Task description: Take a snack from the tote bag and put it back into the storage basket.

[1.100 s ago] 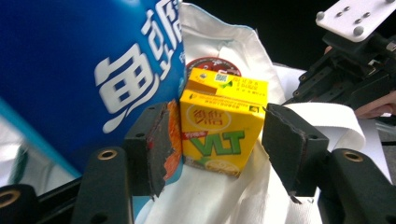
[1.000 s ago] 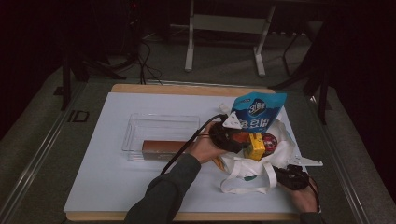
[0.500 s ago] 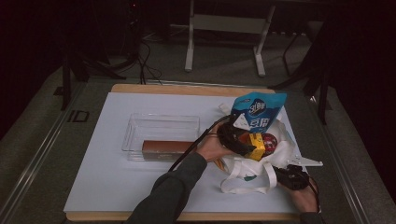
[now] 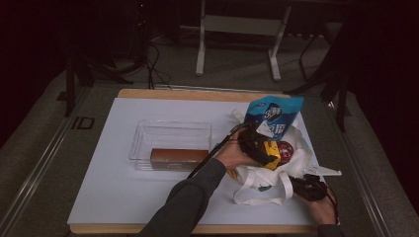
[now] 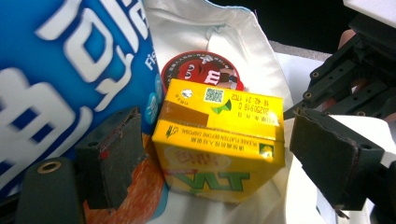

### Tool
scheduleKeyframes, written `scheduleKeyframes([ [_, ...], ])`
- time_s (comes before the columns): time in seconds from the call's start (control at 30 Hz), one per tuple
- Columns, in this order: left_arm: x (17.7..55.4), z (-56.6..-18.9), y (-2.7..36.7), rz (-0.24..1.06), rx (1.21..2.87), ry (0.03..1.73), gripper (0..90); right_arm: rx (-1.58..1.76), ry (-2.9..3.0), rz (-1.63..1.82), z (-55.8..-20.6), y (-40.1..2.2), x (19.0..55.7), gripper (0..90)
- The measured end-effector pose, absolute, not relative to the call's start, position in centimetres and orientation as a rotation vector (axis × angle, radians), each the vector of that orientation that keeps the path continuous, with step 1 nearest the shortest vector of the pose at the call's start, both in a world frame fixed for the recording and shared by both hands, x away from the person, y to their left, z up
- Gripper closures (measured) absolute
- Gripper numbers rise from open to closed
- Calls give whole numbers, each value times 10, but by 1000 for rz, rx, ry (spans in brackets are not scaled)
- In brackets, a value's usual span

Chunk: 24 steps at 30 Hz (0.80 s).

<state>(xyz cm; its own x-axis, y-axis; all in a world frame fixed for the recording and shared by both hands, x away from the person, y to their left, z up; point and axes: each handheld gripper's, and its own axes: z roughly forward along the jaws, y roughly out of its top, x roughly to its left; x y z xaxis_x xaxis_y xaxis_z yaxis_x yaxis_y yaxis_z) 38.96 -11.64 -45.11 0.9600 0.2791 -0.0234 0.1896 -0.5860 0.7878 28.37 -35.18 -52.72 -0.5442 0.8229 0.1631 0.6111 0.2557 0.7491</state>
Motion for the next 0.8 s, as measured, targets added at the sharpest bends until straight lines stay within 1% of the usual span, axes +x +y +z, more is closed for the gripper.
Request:
scheduleKeyframes([
  [0.13, 390, -457, -124, 130, 2226, 315, 173, 1329, 2268, 1166, -527, -352, 284, 856],
  [0.33, 392, -469, -131, 131, 2248, 320, 210, 1329, 2268, 1168, -527, -352, 284, 855],
  [0.5, 391, -470, -131, 148, 2278, 305, 239, 1330, 2269, 1169, -527, -352, 284, 854],
  [0.6, 389, -472, -133, 180, 2328, 286, 269, 1331, 2268, 1169, -527, -352, 284, 854],
  [0.8, 388, -473, -134, 178, 2343, 293, 283, 1330, 2268, 1172, -527, -352, 284, 854],
])
